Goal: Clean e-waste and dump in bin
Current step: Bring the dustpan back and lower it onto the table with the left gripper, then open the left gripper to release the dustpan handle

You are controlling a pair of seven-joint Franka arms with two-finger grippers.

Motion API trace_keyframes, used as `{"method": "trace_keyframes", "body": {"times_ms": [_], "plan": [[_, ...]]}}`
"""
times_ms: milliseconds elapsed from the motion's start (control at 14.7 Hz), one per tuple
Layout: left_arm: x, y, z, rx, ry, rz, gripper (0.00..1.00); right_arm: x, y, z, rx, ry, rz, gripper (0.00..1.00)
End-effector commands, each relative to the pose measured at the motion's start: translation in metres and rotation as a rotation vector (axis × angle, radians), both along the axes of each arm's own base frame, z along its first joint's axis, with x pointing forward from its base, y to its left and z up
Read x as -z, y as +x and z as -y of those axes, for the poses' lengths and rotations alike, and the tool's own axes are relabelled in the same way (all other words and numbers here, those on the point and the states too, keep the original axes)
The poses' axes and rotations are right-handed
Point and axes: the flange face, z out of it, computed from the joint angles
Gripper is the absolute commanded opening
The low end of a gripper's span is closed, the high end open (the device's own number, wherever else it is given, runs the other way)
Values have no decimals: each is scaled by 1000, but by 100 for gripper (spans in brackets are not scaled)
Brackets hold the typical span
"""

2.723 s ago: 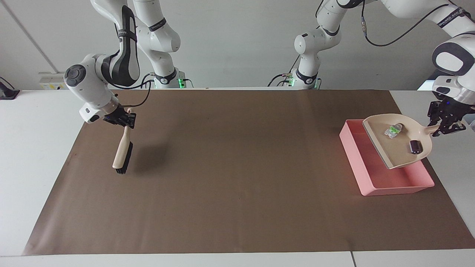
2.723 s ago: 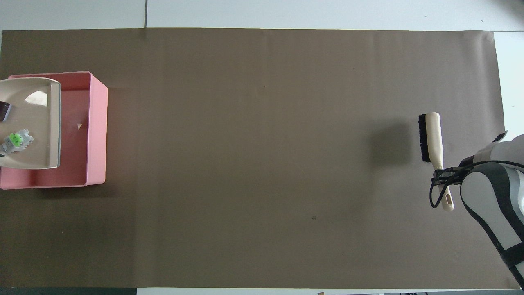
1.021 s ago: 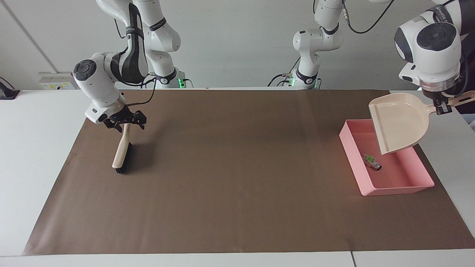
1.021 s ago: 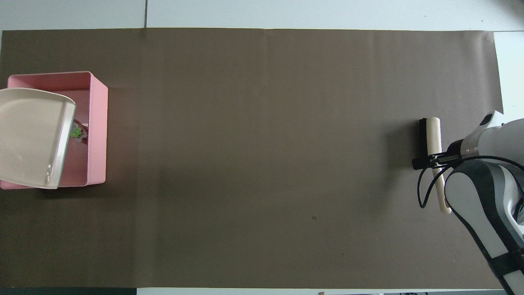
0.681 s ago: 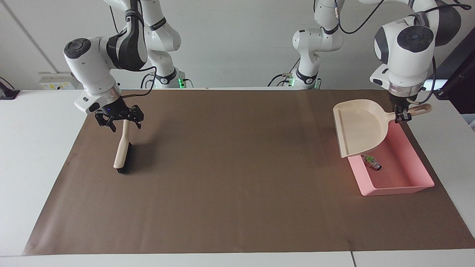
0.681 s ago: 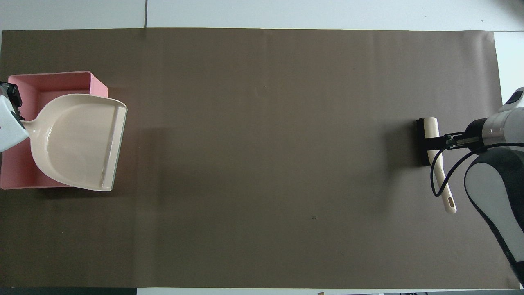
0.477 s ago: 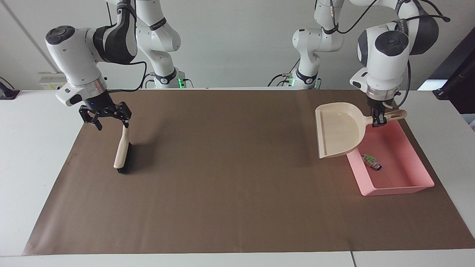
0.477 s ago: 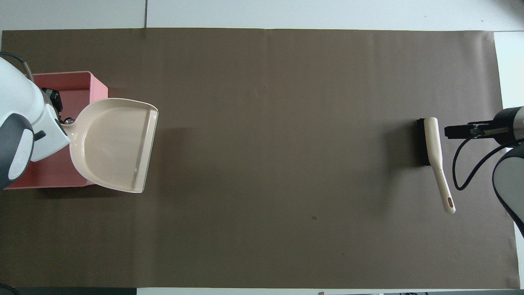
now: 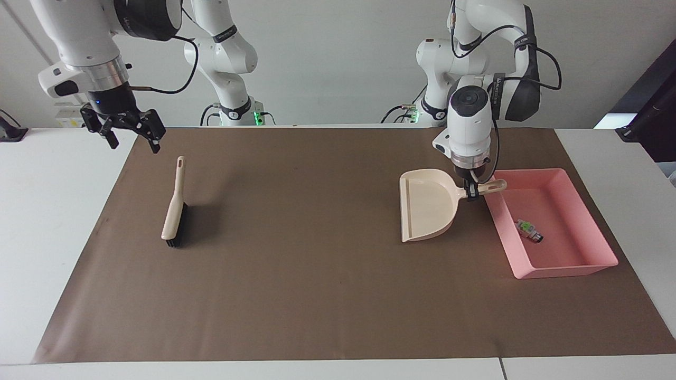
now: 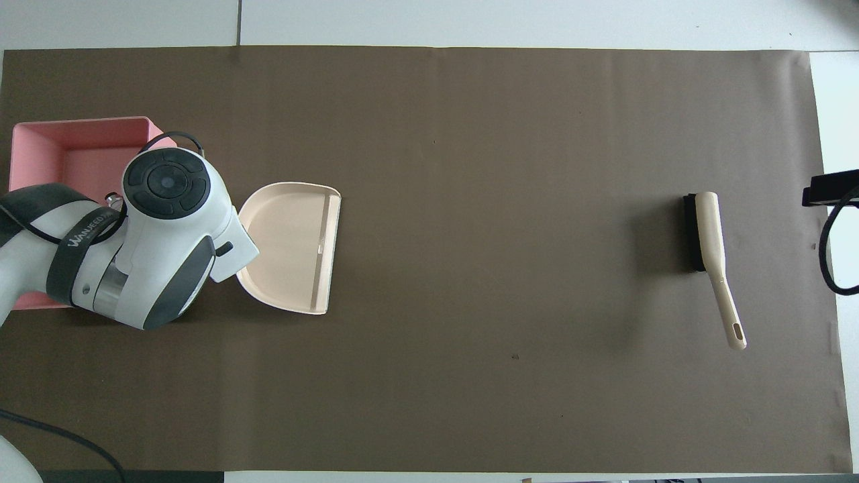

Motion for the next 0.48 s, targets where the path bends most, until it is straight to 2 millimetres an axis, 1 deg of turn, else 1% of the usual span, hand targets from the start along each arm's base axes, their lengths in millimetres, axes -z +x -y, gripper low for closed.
{"method": "trace_keyframes", "body": {"times_ms": [0,136,272,409], "plan": [[23,-5,-4,-17,-35,24,0,-6,20,-4,46,-1,-38,100],[42,-3,-3,-17,-37,16,0,1,24,-7,45,36,-49,100],[57,0,-1,-9,-40,15,0,3,21,-8,40,50,-73,100],[58,2,-3,-13,-39,13,0,4,18,-2,16,49,-87,100]]}}
